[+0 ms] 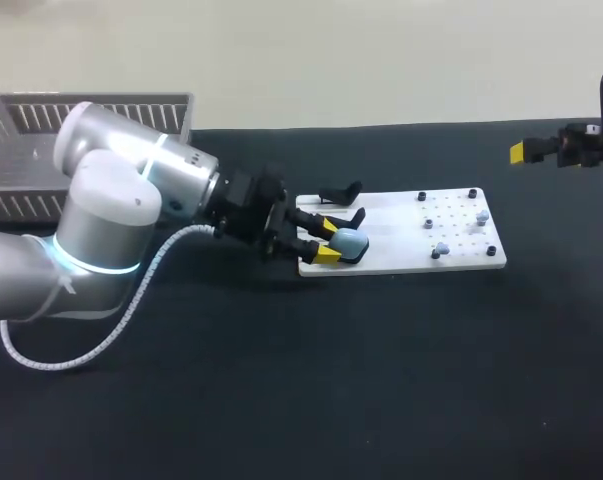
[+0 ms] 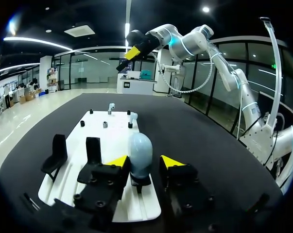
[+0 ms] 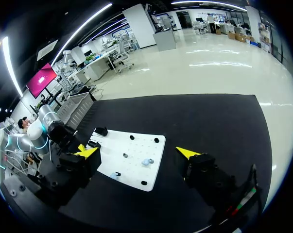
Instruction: Pick up each earbud case from the left stands, insert the matching earbuds, close the lid, and place the case in the box.
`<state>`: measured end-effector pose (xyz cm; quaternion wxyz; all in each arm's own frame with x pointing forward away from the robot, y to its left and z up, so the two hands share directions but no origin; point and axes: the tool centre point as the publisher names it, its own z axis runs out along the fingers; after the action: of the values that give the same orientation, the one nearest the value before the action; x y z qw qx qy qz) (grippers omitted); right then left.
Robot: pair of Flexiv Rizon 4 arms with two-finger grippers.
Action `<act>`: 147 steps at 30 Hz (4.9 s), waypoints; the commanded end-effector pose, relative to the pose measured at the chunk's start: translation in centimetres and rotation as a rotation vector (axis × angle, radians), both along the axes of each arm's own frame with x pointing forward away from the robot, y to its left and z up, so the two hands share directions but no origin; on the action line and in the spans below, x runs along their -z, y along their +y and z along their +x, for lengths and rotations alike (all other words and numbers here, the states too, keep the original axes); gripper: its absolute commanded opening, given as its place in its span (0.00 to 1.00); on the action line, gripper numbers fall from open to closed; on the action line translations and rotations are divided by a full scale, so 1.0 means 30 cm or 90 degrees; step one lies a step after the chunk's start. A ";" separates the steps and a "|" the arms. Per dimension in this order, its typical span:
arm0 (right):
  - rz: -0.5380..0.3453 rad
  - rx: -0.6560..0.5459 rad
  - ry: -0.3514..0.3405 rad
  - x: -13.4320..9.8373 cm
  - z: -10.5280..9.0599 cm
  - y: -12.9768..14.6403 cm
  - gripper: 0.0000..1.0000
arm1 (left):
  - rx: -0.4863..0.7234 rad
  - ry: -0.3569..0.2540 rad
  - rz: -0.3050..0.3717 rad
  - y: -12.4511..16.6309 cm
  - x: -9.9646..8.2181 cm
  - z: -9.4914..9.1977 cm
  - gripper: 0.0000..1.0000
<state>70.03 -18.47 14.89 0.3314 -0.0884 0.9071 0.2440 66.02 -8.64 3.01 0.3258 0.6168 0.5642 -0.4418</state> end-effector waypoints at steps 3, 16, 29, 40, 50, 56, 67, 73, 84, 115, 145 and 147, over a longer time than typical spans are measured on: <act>-0.001 0.000 0.000 -0.002 -0.001 -0.001 1.00 | 0.005 0.000 0.000 -0.012 0.005 0.004 0.45; -0.001 0.000 0.000 -0.002 -0.001 -0.001 1.00 | -0.003 -0.002 0.008 -0.010 0.003 0.015 0.55; -0.001 0.000 0.000 -0.002 -0.001 -0.001 1.00 | 0.010 -0.001 0.004 -0.032 0.017 0.016 0.38; -0.001 0.000 0.000 -0.002 -0.001 -0.001 1.00 | 0.009 -0.022 0.001 -0.028 -0.017 0.005 0.00; -0.001 0.000 0.000 -0.002 -0.001 -0.001 1.00 | 0.001 -0.110 -0.105 0.004 -0.197 -0.009 0.00; -0.001 0.000 0.000 -0.002 -0.001 -0.001 1.00 | -0.004 -0.131 -0.196 0.005 -0.264 0.001 0.00; -0.001 0.000 0.000 -0.002 -0.001 -0.001 1.00 | -0.028 -0.081 -0.264 -0.037 -0.303 -0.014 0.00; -0.001 0.000 0.000 -0.002 -0.001 -0.001 1.00 | -0.029 -0.076 -0.268 -0.048 -0.311 -0.023 0.00; -0.001 0.000 0.000 -0.002 -0.001 -0.001 1.00 | -0.021 -0.073 -0.285 -0.051 -0.319 -0.026 0.00; -0.018 -0.194 -0.046 -0.032 -0.429 0.422 1.00 | -0.021 -0.073 -0.285 -0.051 -0.319 -0.026 0.00; -0.011 -0.206 0.053 0.021 -0.285 0.711 1.00 | -0.021 -0.073 -0.285 -0.051 -0.319 -0.026 0.00; -0.013 -0.203 0.056 0.026 -0.276 0.714 1.00 | -0.021 -0.073 -0.285 -0.051 -0.319 -0.026 0.00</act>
<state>61.04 2.44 14.31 0.2506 -0.2243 0.8960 0.2900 65.27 -10.18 12.68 0.4912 0.5445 0.4439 -0.5149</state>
